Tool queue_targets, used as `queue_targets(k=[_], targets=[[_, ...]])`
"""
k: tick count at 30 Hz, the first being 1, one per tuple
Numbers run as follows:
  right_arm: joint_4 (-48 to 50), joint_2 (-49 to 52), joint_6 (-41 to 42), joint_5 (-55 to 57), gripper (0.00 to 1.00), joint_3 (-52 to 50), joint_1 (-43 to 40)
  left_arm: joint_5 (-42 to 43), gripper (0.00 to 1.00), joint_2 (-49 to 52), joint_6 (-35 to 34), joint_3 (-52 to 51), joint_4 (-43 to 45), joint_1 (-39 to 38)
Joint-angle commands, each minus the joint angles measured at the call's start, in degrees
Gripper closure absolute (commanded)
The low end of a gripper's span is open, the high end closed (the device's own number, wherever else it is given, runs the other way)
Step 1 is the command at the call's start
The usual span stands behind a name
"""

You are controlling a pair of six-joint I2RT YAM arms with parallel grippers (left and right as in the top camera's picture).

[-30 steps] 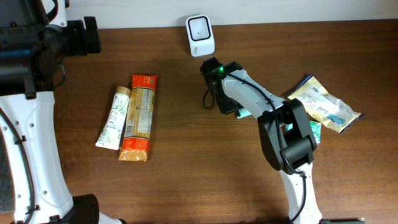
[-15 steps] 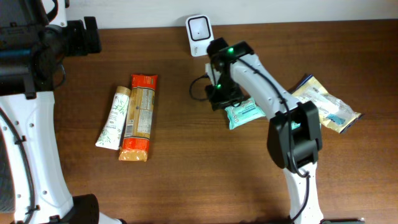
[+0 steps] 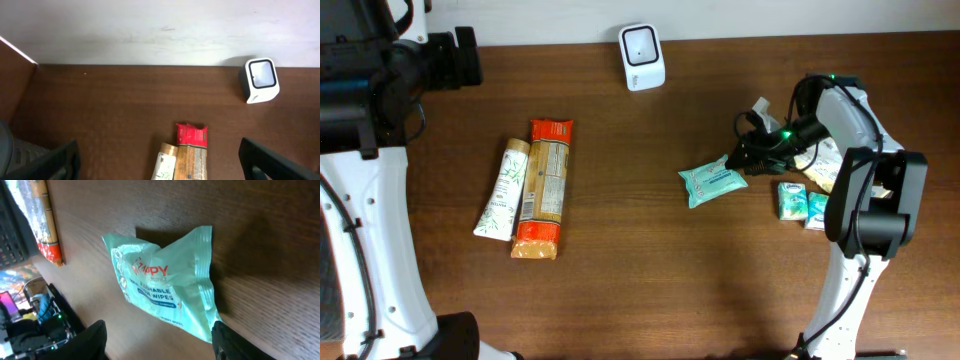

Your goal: Scan the item barcode

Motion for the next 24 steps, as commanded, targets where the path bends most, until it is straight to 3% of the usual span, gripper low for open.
queue_targets(k=[1,8,10,13,15,20,24], targets=[[3.3,0.7,-2.9,-2.4,0.35,-4.4,-0.3,-0.2,0.01,-0.4,0.7,0.6,0.0,0.0],[14.5,0.7,-1.1,-1.3,0.43,-13.4,0.0,-0.2,0.01,-0.4,0.7,0.6,0.0,0.0],[14.1,0.7,-1.1,-1.5,0.55,-14.3,1.2,-0.2,0.01,-0.4,0.7,0.6,0.0,0.0],[14.3,0.7,-1.1,-3.3,0.89,-14.5,4.2,-0.2,0.01,-0.4,0.7,0.6,0.0,0.0],[14.3,0.7,-1.1,-5.9,0.96,-14.5,5.3,-0.2,0.01,-0.4,0.7,0.6,0.0,0.0],[13.4,-1.9,5.3,-10.8,0.96,-11.9,5.2,-0.2,0.01,-0.4,0.7,0.6,0.0,0.0],[13.0,-11.8,14.0,0.9,0.96,-8.3,7.1,-0.2,0.01,-0.4,0.7,0.6,0.0,0.0]])
